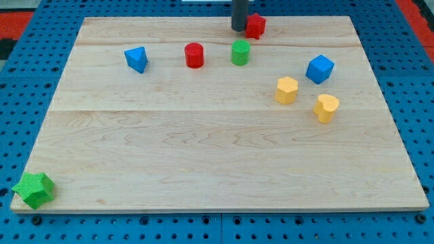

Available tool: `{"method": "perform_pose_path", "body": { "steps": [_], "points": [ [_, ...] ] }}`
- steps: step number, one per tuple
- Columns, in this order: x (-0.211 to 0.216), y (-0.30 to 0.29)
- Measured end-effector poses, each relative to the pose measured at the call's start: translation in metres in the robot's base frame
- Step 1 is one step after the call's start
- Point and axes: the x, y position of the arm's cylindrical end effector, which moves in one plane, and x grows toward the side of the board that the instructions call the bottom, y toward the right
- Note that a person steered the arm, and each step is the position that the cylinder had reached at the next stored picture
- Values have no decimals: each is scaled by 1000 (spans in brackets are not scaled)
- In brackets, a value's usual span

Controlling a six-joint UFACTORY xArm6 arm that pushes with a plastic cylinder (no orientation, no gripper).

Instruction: Push the red star to the top right

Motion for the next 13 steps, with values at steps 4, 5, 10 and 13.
{"method": "perform_pose_path", "body": {
  "steps": [4,5,10,13],
  "points": [
    [0,49],
    [0,40],
    [1,20],
    [0,109]
  ]
}}
